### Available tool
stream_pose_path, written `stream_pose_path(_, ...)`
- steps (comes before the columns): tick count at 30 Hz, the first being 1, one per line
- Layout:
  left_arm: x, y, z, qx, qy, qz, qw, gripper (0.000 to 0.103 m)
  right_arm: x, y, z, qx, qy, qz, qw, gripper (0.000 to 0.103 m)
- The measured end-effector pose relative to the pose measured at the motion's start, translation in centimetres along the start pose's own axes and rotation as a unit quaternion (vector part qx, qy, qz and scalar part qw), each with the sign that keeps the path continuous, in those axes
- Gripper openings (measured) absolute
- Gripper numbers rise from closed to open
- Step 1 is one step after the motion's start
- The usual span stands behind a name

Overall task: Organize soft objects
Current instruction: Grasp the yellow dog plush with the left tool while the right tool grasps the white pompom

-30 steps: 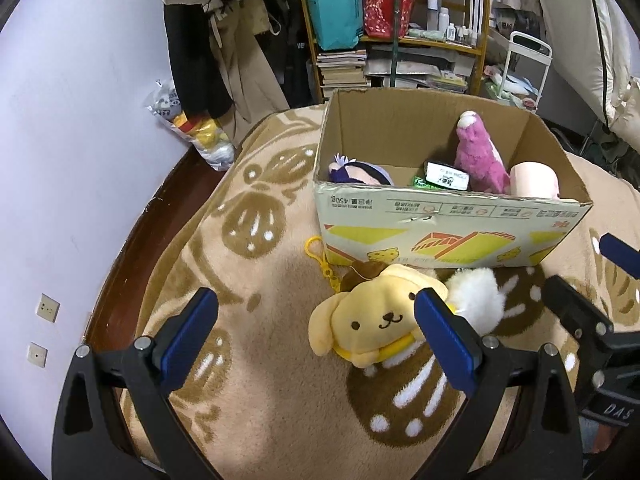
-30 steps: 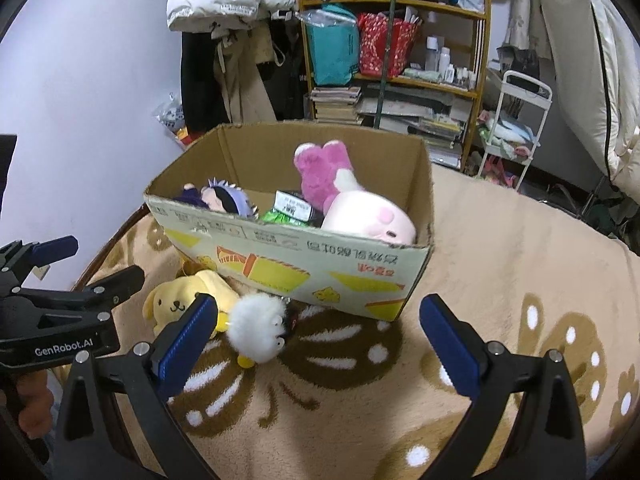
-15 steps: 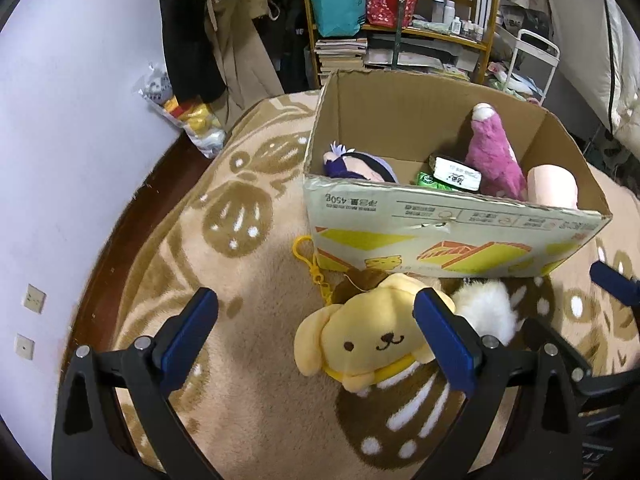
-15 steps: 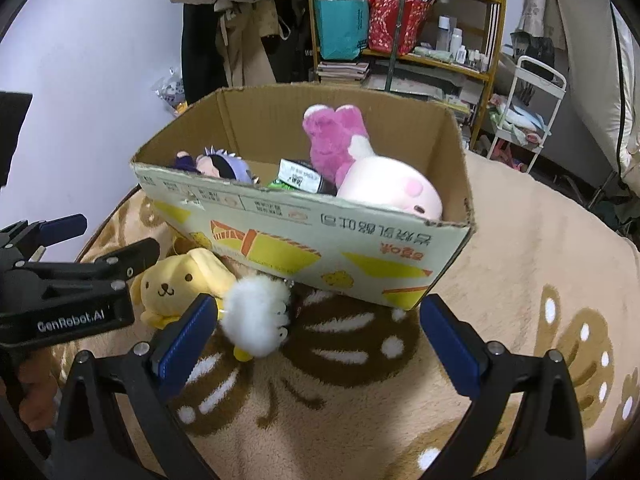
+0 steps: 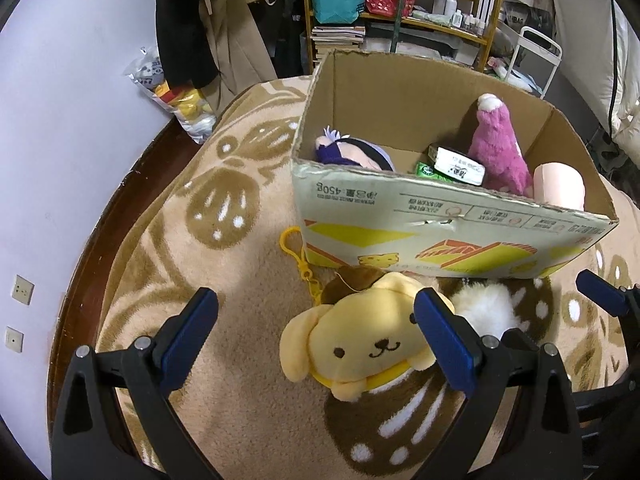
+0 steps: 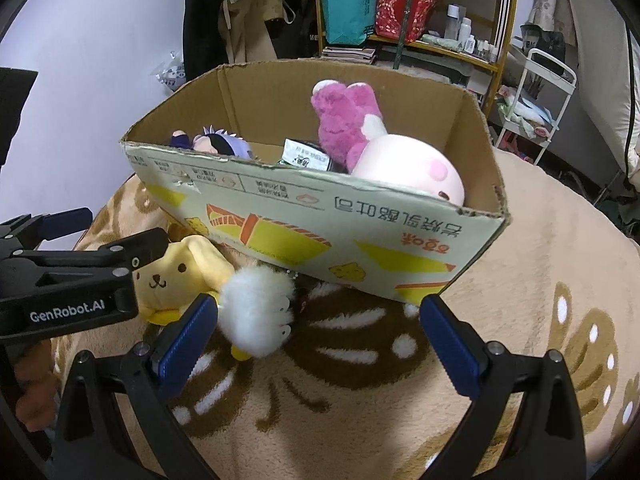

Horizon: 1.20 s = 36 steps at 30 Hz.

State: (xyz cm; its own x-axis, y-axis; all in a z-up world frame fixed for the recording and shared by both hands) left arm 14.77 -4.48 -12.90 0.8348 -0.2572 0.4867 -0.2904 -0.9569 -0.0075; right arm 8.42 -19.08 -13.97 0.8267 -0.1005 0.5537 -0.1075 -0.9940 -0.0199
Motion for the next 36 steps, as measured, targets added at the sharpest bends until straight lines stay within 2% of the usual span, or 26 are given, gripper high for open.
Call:
stream_pose_path(11, -0.3, 0.7, 1.8, -0.002, -0.019, 0.008, 0.9998, 0.097, 0.1, -0.7, 2.3, 0.017, -0.025, -0.003, 1.000, 0.103)
stream_pose_path(17, -0.4, 0.8, 2.7, -0.020, -0.035, 0.001, 0.9992, 0.097, 0.2, -1.5, 3.3, 0.031, -0.034, -0.013, 0.999, 0.103)
stream_pose_path(29, -0.3, 1.2, 4.2, -0.051, -0.054, -0.017, 0.9971, 0.097, 0.3, -2.2, 5.0, 0.030, -0.043, -0.020, 0.998, 0.103)
stream_pose_path(34, -0.3, 1.1, 4.7, -0.064, -0.062, -0.023, 0.9958, 0.097, -0.2, -2.3, 6.2, 0.044, -0.078, -0.013, 0.996, 0.086)
stream_pose_path(36, -0.3, 1.2, 4.8, -0.066, -0.063, -0.018, 0.9957, 0.097, -0.5, -2.3, 6.5, 0.055, -0.089, -0.009, 0.994, 0.072)
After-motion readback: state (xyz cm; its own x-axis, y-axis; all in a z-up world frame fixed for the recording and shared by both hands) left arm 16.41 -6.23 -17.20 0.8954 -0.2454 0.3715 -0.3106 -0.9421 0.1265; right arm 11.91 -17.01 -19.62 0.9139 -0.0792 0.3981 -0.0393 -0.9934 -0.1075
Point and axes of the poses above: each gripper's, at about its wrist camera, not at the fingertips, and z roughly the way its jaws point, y to its right, x to its top, the point moved 2 cm from there along z, roughly the way its jaws point, and after that the axes turned 3 degrees about -x, right-handed, at the moved point
